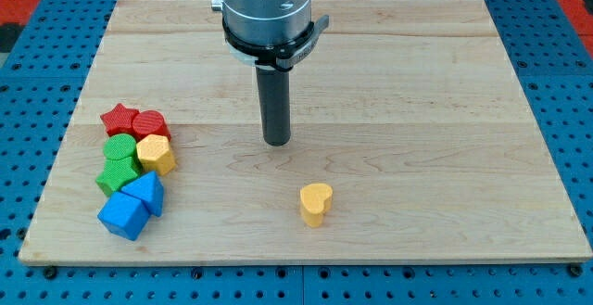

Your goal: Push the blue triangle to the top of the yellow heart

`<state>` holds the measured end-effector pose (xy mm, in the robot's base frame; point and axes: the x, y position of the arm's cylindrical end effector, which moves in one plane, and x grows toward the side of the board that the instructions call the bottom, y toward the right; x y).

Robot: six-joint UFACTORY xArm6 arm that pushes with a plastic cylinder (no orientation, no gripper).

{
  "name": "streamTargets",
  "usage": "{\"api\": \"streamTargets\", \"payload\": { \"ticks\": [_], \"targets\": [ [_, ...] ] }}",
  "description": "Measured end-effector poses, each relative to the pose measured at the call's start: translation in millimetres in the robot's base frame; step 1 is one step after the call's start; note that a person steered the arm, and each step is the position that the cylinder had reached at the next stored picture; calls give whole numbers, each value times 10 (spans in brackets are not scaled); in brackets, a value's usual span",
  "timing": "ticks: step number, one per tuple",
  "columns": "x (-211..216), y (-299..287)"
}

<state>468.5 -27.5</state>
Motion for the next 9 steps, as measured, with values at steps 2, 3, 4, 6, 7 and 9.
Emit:
{"api": "streamTargets", "payload": {
  "ticks": [2, 3, 4, 6, 7, 9],
  "targets": [
    [-55, 0],
    [-31, 13],
    [203, 267],
    [362, 111],
    [525, -278],
    [1500, -709]
  ]
}}
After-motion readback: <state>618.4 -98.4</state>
